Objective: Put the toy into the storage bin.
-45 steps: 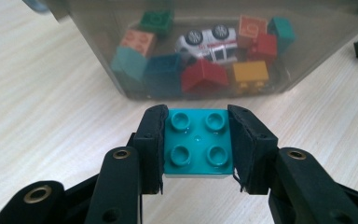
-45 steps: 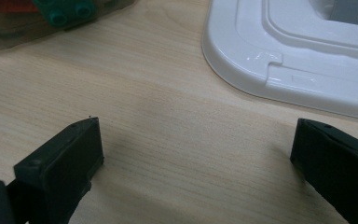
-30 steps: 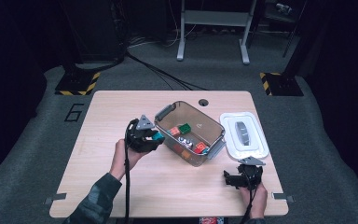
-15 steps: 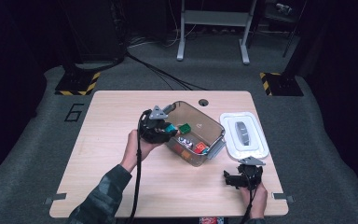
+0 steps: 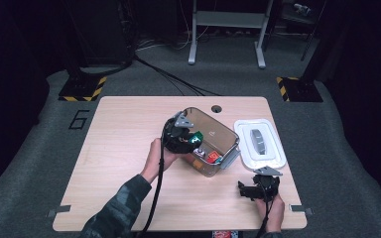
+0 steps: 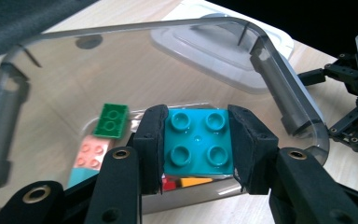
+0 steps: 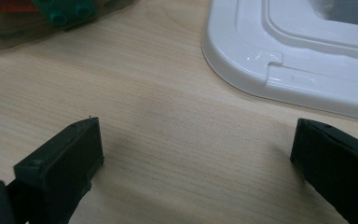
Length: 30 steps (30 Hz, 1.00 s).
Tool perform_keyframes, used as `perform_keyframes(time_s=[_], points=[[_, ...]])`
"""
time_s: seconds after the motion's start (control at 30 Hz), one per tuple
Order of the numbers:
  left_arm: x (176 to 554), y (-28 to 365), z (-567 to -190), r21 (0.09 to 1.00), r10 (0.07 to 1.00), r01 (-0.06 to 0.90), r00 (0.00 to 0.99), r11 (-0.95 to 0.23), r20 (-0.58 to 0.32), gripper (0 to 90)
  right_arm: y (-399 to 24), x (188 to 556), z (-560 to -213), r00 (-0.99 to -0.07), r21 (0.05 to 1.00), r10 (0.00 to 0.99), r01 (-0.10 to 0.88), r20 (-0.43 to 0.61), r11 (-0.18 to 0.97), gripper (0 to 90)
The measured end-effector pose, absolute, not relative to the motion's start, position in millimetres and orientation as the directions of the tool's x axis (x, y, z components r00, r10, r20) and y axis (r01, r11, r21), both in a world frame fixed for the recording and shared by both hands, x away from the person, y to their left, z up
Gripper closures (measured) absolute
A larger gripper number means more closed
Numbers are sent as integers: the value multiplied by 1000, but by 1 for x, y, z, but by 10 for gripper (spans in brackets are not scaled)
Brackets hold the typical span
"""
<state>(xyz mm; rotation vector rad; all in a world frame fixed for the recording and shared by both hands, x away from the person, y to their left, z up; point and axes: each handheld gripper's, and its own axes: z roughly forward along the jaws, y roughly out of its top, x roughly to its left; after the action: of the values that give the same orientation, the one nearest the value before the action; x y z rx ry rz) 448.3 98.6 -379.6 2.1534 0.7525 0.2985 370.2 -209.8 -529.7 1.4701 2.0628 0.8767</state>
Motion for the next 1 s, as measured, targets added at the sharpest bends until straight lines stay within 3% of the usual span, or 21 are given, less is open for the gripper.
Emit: perform_keyframes(time_s=[0.83, 0.9, 1.0], points=[[441, 72, -400, 735, 540, 423, 837, -529, -93, 576, -210, 370, -530, -325, 722, 946, 653, -5, 229, 17], [440, 73, -400, 738, 539, 425, 837, -525, -99, 550, -210, 370, -530, -326, 722, 945, 654, -2, 227, 17], [439, 75, -398, 745, 552, 429, 828, -511, -98, 441, -210, 370, -530, -326, 722, 945, 653, -4, 229, 17]])
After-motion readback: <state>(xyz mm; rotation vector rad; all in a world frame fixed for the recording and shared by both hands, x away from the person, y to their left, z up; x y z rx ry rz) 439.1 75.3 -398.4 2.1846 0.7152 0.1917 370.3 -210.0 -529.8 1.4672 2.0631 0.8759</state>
